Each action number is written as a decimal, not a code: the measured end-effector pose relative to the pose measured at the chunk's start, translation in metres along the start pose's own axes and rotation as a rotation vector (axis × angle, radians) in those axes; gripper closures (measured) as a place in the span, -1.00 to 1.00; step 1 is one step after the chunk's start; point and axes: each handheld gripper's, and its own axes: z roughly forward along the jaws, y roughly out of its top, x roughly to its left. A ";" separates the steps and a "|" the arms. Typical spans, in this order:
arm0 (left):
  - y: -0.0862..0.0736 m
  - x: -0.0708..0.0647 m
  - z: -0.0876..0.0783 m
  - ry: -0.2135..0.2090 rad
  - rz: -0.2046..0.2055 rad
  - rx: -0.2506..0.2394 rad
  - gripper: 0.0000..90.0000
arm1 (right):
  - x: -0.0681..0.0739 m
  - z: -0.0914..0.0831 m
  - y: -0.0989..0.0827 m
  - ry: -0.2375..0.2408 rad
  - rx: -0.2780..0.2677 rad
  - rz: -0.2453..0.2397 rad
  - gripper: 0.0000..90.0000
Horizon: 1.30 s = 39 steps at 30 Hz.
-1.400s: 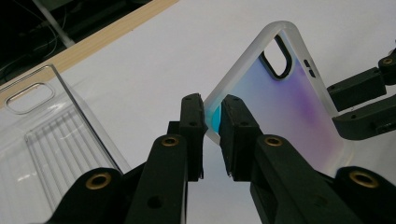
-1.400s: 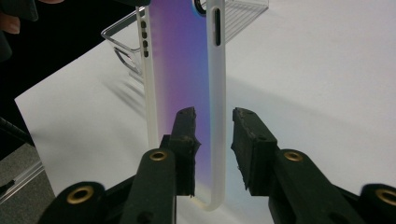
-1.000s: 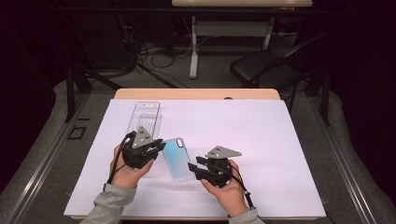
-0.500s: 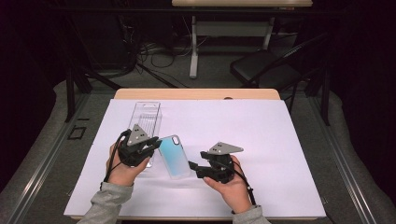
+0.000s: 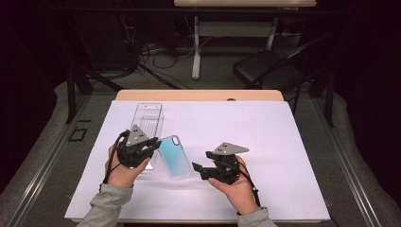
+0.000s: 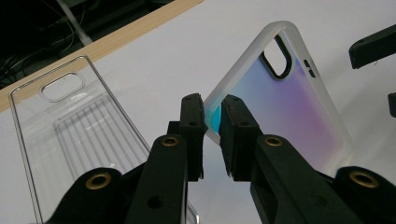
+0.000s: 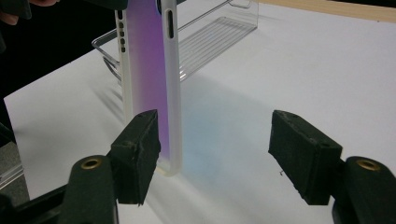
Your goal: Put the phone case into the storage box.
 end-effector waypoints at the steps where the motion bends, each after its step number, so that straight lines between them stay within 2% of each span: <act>1: 0.000 0.000 0.000 0.001 0.001 0.000 0.78 | 0.000 0.000 0.000 -0.001 -0.002 0.002 -0.28; 8: 0.001 0.001 0.001 -0.001 0.009 0.000 0.78 | -0.001 -0.001 0.000 -0.017 0.008 -0.025 -0.33; 16: 0.005 0.009 0.007 -0.032 -0.025 0.002 0.78 | -0.008 -0.006 0.002 -0.039 0.006 0.003 -0.42; 25: 0.015 0.023 0.009 -0.041 -0.053 0.007 0.78 | -0.011 -0.006 0.003 -0.043 0.010 0.001 -0.42; 30: 0.024 0.027 0.009 -0.040 -0.044 0.016 0.78 | -0.011 -0.007 0.003 -0.046 0.012 0.006 -0.42; 35: 0.033 0.030 0.010 -0.025 -0.014 0.031 0.78 | -0.013 -0.008 0.003 -0.054 0.008 0.006 -0.42; 39: 0.038 0.034 0.012 -0.031 -0.011 0.041 0.78 | -0.014 -0.008 0.003 -0.057 0.006 0.010 -0.42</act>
